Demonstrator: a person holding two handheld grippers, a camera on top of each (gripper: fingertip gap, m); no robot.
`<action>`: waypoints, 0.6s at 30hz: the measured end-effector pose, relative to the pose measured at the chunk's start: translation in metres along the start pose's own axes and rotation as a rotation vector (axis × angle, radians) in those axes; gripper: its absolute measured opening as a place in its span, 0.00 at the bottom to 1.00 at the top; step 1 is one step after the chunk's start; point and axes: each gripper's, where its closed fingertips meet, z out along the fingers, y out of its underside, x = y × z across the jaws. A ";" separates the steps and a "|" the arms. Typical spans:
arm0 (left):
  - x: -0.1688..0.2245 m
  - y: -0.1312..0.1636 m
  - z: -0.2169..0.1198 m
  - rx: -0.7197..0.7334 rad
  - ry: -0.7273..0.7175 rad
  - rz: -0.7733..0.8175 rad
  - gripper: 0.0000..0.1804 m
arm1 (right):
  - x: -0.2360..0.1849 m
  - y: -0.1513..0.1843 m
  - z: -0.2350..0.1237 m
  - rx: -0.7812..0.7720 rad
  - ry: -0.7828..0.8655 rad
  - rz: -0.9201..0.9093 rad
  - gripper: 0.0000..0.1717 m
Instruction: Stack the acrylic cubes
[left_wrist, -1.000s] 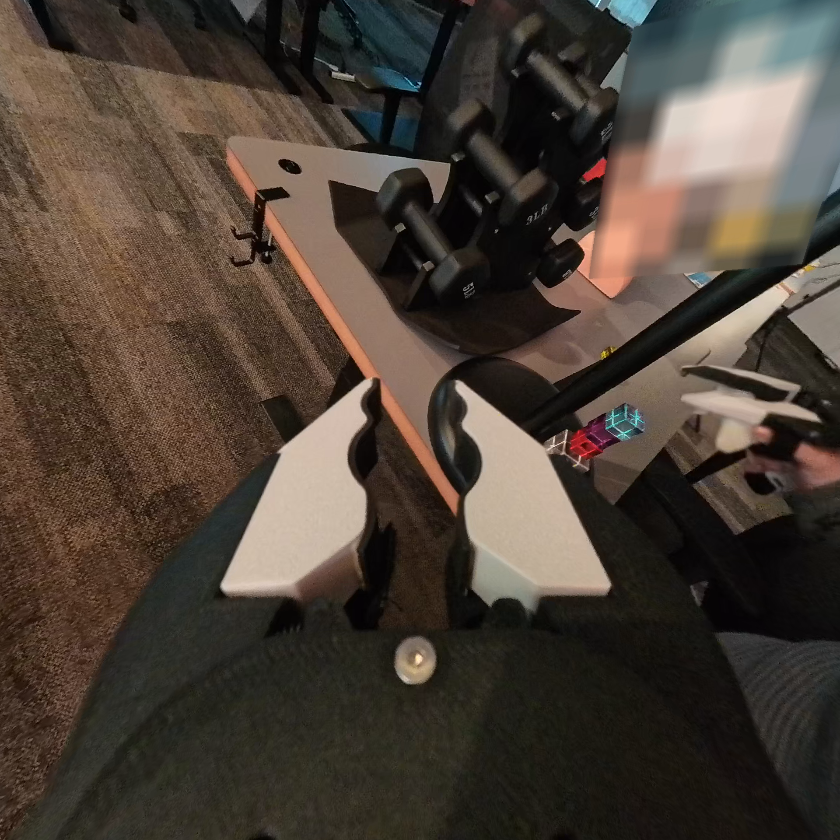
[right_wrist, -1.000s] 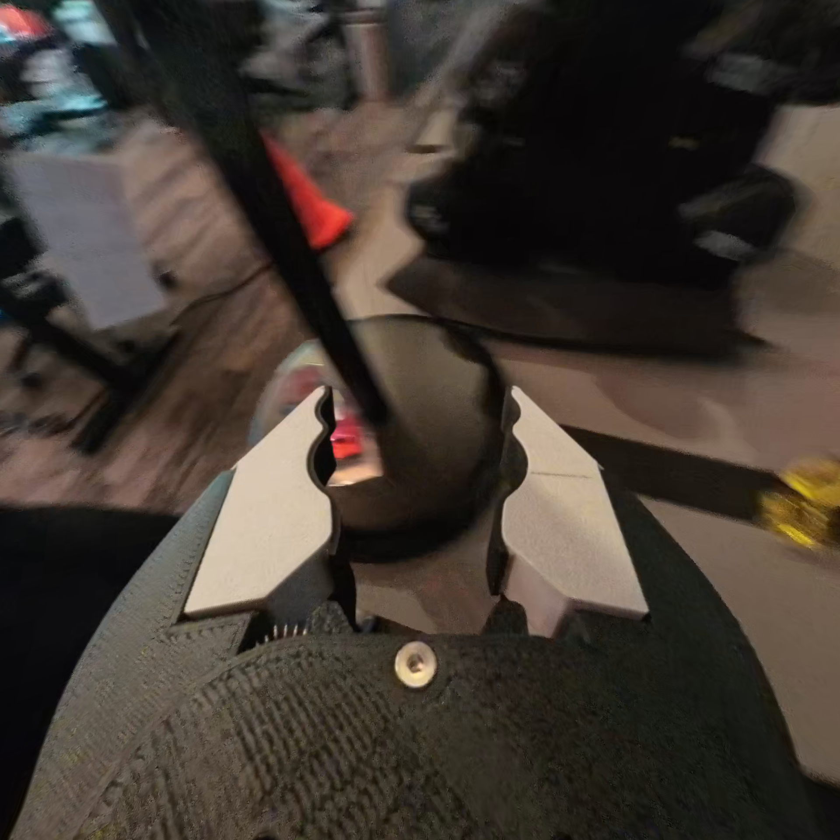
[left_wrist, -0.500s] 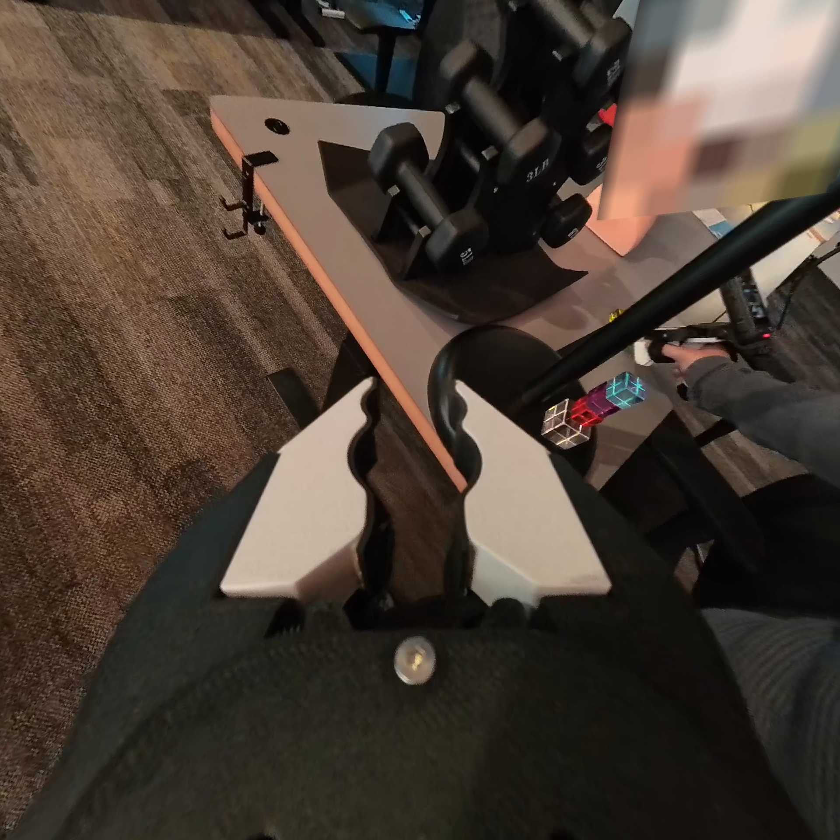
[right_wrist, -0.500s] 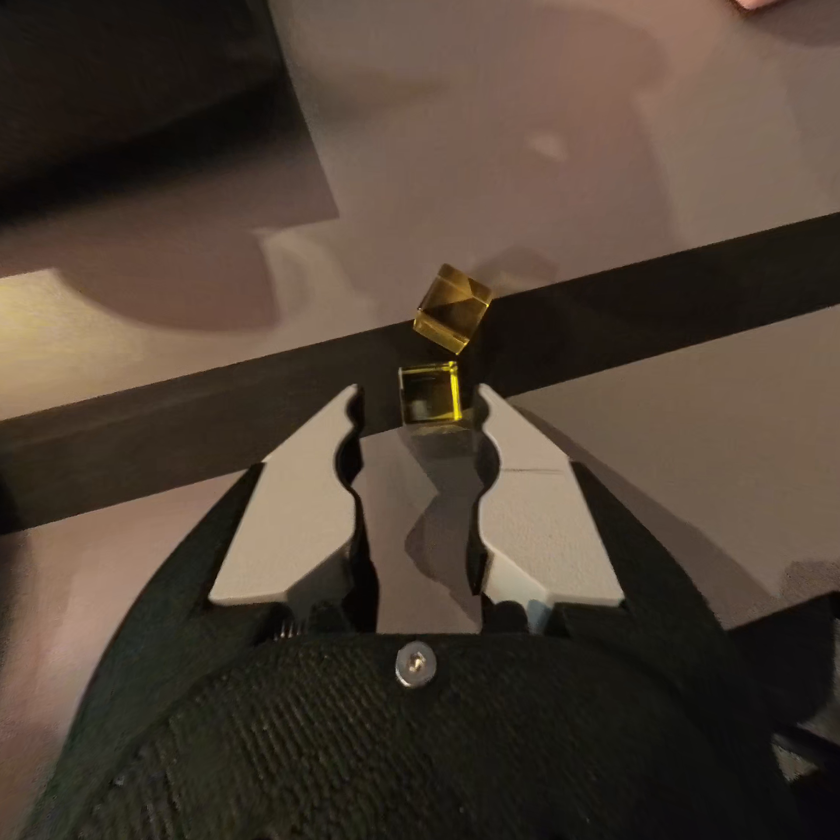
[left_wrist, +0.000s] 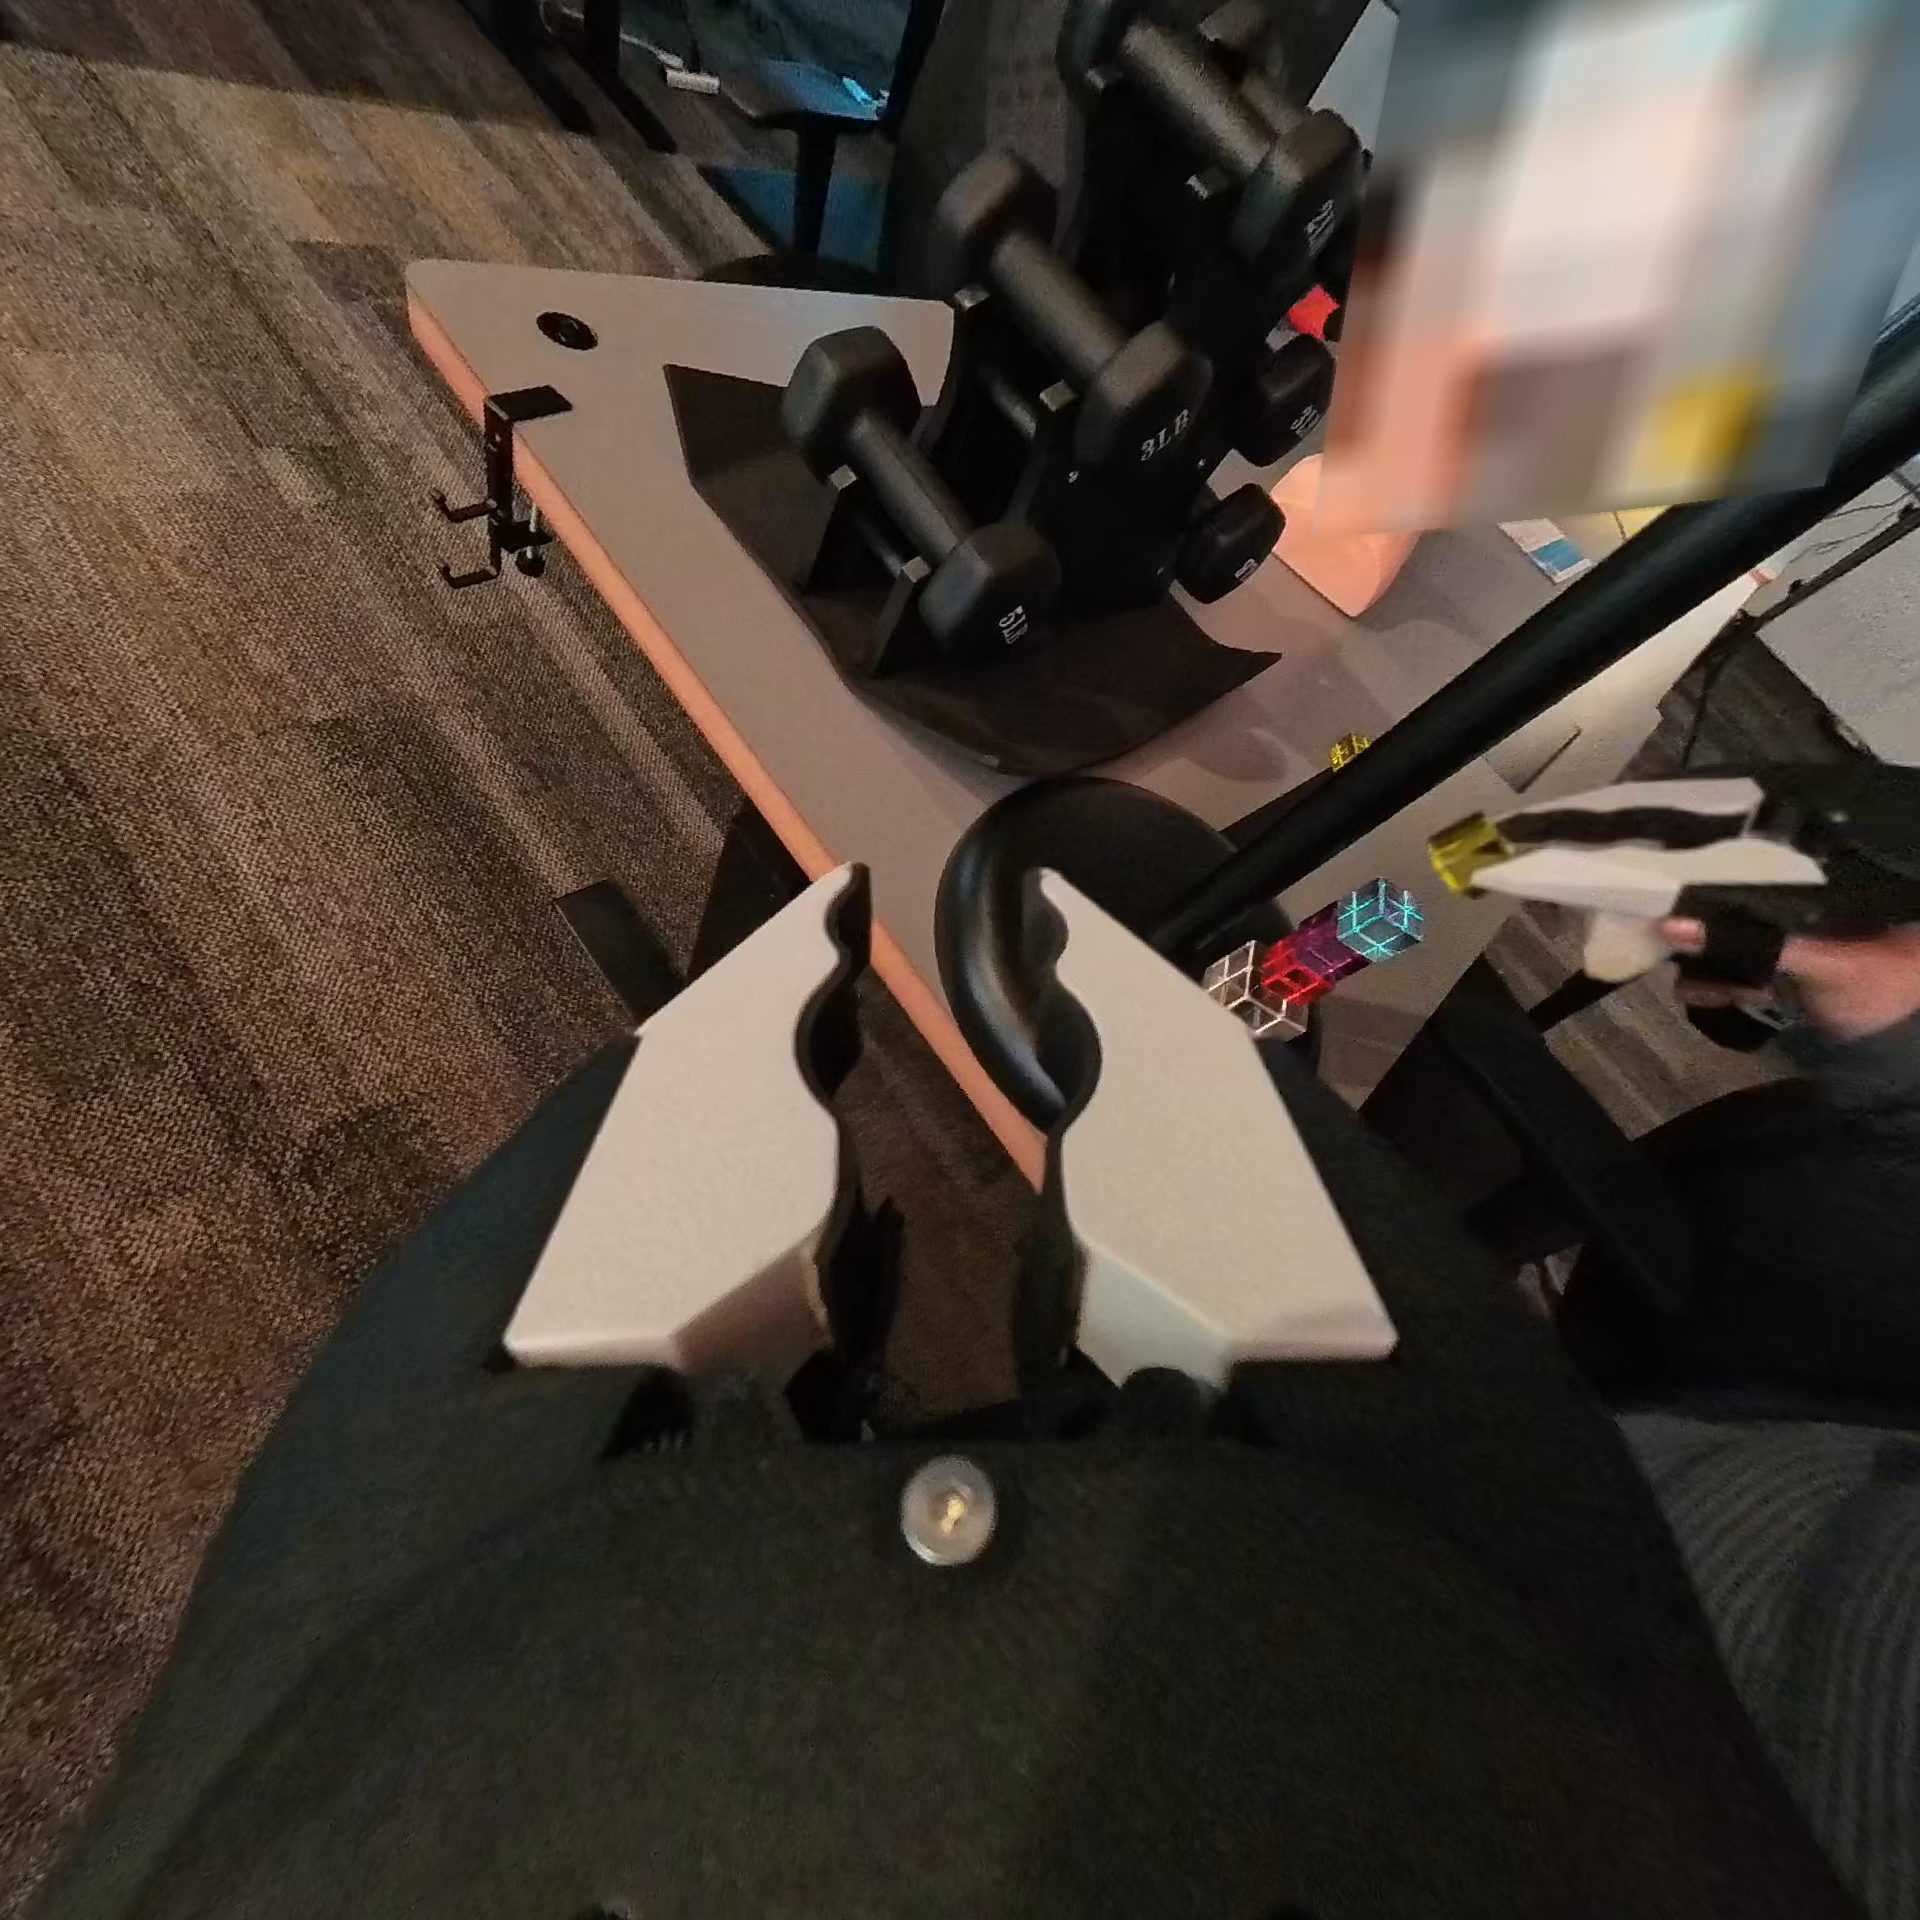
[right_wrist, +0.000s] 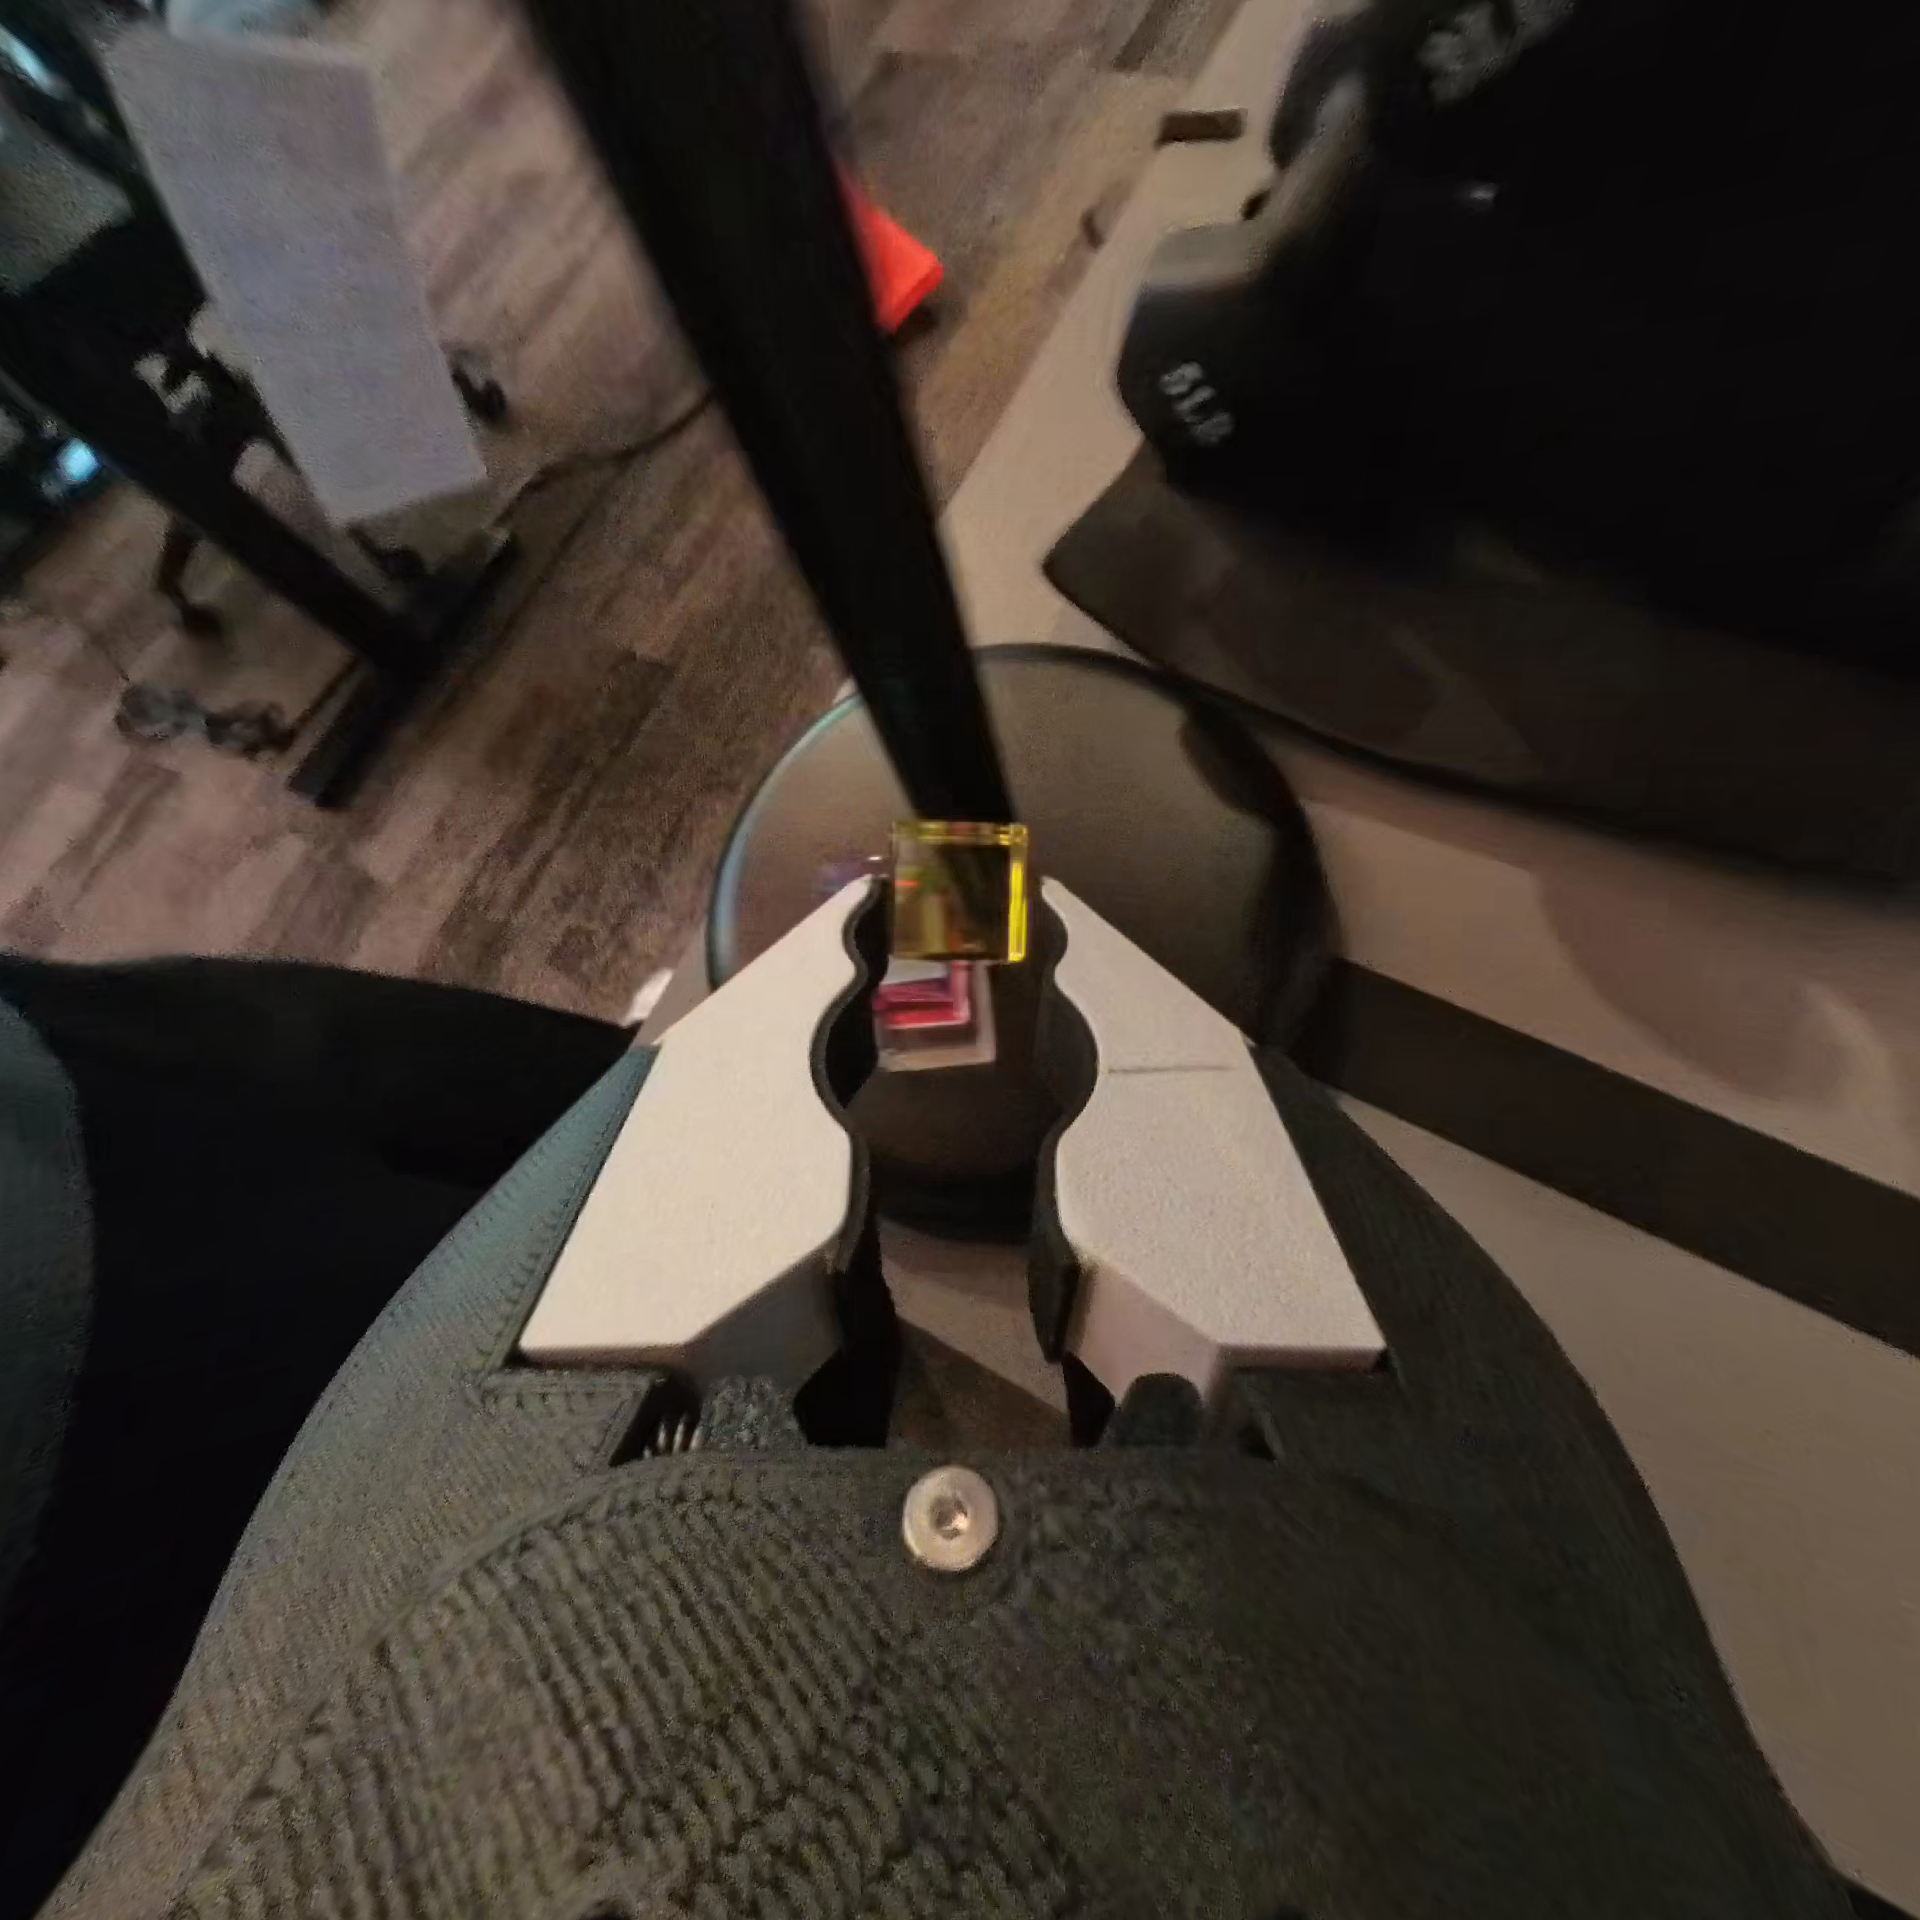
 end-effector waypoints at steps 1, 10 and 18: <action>0.000 0.000 0.001 0.004 0.005 -0.002 0.16 | -0.009 0.001 0.003 -0.028 0.008 -0.036 0.14; -0.004 0.001 -0.009 0.020 -0.002 -0.004 0.16 | -0.019 0.001 0.013 -0.115 0.062 -0.107 0.14; -0.012 0.006 -0.013 0.020 -0.025 -0.017 0.16 | -0.018 0.005 0.017 -0.136 0.067 -0.085 0.15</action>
